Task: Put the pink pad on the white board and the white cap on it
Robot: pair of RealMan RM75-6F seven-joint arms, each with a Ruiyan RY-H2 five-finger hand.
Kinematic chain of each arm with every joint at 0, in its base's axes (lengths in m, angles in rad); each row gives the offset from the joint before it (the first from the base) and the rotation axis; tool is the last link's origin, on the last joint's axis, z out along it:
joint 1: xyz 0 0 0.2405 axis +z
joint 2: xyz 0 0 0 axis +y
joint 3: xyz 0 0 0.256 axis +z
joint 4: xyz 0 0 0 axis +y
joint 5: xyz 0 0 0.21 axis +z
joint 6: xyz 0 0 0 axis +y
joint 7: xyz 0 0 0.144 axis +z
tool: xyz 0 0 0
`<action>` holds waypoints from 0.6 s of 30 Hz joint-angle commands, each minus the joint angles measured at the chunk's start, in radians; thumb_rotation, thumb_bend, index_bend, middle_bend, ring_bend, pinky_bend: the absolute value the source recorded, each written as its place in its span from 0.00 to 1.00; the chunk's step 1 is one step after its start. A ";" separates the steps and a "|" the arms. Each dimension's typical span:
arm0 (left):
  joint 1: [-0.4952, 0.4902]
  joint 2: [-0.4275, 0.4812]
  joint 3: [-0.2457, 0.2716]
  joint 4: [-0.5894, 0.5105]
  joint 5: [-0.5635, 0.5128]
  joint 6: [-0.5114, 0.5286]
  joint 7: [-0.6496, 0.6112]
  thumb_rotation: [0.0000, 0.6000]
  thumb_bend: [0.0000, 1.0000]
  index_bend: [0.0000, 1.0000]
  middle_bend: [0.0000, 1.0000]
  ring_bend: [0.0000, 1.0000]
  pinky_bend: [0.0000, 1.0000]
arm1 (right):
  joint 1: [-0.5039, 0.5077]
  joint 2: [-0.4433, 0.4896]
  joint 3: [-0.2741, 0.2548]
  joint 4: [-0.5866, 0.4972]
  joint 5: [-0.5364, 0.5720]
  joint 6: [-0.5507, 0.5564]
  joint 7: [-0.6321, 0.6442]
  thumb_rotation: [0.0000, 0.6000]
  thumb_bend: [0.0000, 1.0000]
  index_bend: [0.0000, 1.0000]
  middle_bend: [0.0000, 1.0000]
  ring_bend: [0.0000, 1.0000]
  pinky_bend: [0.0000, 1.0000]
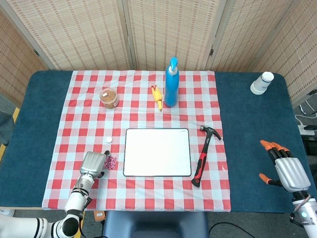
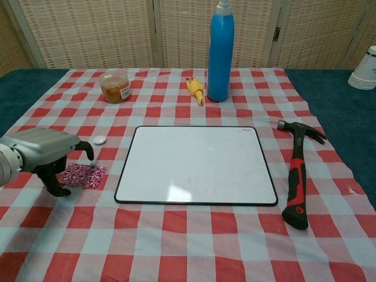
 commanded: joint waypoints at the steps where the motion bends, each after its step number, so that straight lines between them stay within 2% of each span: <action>1: -0.002 -0.009 0.003 0.013 0.000 0.007 0.001 1.00 0.25 0.25 1.00 1.00 1.00 | 0.000 0.000 0.000 0.000 0.000 0.000 0.000 1.00 0.13 0.00 0.12 0.09 0.18; 11: -0.014 -0.020 0.004 0.034 -0.016 -0.001 0.009 1.00 0.25 0.27 1.00 1.00 1.00 | -0.001 -0.001 0.001 -0.001 0.002 0.002 -0.005 1.00 0.13 0.00 0.12 0.09 0.18; 18: -0.026 -0.030 0.001 0.044 -0.030 -0.003 0.018 1.00 0.26 0.32 1.00 1.00 1.00 | -0.002 -0.001 0.002 -0.003 0.003 0.003 -0.006 1.00 0.13 0.00 0.12 0.09 0.18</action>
